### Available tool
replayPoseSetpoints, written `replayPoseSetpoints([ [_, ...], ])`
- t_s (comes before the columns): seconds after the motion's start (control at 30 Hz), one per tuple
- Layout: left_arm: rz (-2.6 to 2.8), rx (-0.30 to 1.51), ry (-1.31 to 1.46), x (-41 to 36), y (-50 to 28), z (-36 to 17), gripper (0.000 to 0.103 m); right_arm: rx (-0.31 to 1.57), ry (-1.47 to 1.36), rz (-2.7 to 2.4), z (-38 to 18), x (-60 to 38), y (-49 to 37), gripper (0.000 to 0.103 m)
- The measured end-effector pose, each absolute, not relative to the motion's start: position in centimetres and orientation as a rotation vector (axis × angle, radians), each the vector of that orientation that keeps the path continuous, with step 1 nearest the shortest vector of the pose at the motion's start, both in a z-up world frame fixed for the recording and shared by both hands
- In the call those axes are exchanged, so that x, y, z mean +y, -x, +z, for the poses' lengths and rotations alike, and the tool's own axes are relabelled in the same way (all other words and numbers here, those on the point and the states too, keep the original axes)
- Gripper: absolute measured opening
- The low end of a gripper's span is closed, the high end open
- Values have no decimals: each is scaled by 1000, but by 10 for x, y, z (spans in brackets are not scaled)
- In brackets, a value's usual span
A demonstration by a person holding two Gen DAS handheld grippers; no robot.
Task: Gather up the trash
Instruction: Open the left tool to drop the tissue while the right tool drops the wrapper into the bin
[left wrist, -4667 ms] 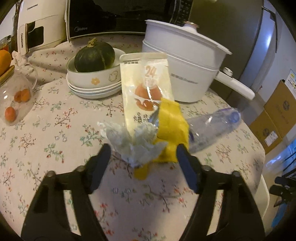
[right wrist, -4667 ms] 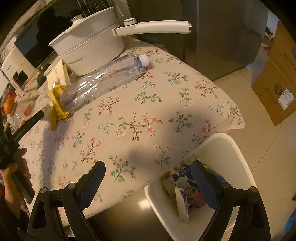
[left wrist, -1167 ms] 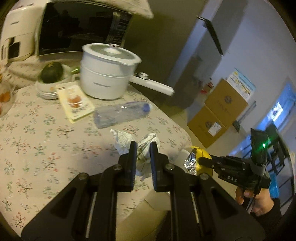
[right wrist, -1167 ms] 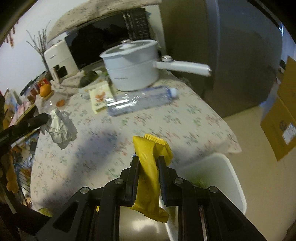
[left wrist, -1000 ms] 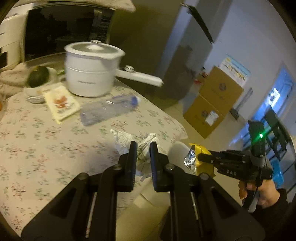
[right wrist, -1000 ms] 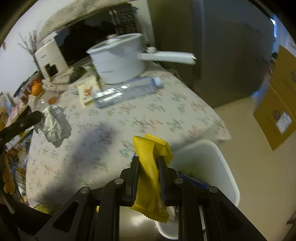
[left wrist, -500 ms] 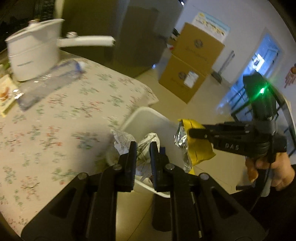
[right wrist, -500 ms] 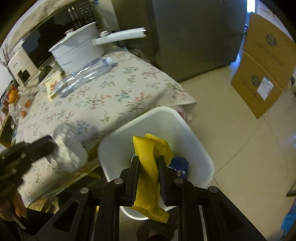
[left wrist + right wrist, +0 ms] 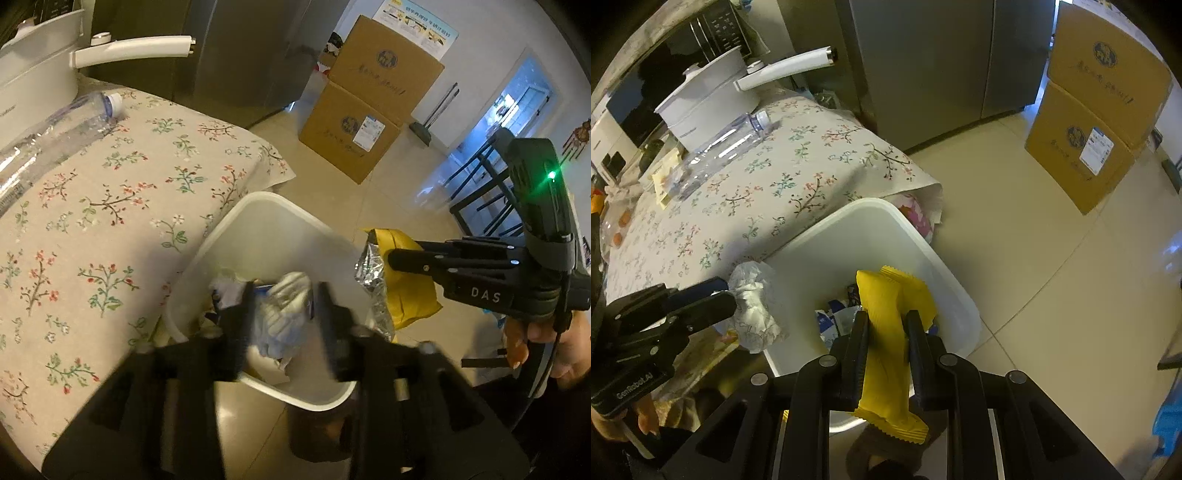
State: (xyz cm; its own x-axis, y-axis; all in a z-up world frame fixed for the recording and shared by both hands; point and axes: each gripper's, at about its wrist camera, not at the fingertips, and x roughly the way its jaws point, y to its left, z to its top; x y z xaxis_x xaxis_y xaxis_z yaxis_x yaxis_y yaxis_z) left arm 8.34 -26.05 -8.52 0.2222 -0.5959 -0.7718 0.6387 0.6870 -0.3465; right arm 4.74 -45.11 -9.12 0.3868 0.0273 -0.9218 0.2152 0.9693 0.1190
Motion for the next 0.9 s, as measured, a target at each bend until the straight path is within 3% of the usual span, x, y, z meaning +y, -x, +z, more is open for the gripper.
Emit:
replayPoseSetpoints([
  [0.2,-791,984,-122,-248,-85,-72,75,1184,-221,-121,-94,-447,-50,21],
  [0.77,-580,981,-145,-172,-97,-54,97,1207,-193,-134,-100,-432,-66,23],
  [0.87,-555,981,-128,-158,-99,-52,98,1209,-206,-150,-101,-432,-69,37],
  [0.9,-548,982,-122,-155,-100,-52,98,1208,-213,-158,-101,-433,-70,52],
])
